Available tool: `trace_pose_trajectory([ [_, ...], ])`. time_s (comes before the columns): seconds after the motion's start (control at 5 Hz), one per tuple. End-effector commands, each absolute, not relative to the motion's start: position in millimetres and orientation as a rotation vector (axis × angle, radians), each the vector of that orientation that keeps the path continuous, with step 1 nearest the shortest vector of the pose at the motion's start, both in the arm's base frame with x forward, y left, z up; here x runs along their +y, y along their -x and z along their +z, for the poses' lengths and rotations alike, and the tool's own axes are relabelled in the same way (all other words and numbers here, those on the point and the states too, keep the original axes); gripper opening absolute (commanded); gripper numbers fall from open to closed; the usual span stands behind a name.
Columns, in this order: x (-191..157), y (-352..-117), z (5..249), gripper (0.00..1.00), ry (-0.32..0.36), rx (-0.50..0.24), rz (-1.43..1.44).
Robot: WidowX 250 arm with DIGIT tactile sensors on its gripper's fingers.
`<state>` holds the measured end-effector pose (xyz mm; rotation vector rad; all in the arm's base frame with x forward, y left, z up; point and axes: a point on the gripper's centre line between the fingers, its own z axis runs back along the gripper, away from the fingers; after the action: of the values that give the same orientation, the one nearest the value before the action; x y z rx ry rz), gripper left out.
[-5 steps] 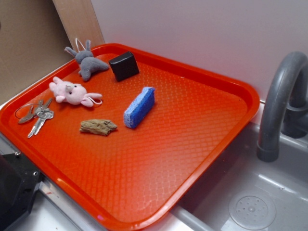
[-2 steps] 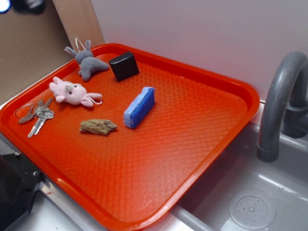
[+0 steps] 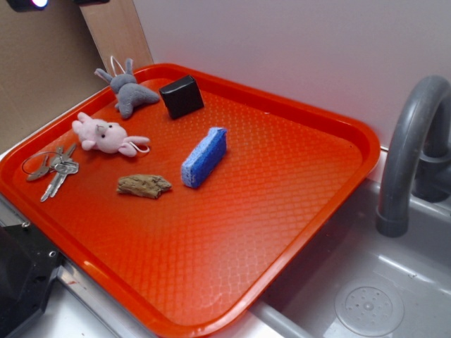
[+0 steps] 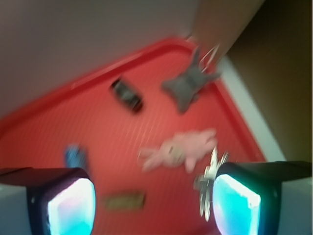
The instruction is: Grab the gray animal.
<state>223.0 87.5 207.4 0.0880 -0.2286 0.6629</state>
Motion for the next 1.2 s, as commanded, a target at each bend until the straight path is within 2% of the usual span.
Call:
trace_pose_trajectory([
  [0.0,137,-234,170,1.0,-0.24,-0.277,0.806],
  [0.2,161,-253,138,1.0,-0.284,-0.275,0.852],
  [0.6,189,-279,106,1.0,-0.334,-0.309,0.945],
  [0.8,200,-280,85,1.0,-0.35,-0.262,0.967],
  [1.0,202,-279,71,0.94,-0.305,-0.184,0.956],
])
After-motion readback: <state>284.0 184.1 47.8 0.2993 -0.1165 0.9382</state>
